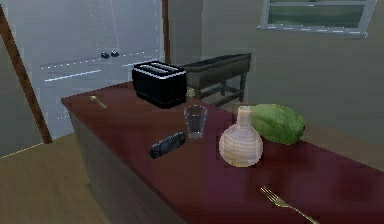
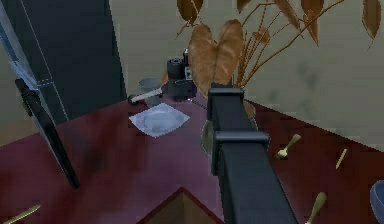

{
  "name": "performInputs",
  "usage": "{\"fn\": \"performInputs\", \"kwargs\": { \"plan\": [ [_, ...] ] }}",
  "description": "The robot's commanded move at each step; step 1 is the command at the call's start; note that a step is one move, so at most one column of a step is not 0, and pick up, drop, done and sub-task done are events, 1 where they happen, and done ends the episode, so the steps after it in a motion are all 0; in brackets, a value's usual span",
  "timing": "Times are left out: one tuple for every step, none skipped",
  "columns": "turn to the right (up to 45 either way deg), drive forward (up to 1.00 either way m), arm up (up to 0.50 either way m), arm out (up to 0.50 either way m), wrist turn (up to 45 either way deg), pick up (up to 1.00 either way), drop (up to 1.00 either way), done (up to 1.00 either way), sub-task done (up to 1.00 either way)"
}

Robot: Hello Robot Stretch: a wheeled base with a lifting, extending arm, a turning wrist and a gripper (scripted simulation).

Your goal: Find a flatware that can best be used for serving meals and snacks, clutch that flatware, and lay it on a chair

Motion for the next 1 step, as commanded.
{"fn": "performInputs", "kwargs": {
  "plan": [
    [0.0, 0.0, -0.14, 0.0, 0.0, 0.0, 0.0, 0.0, 0.0]
  ]
}}
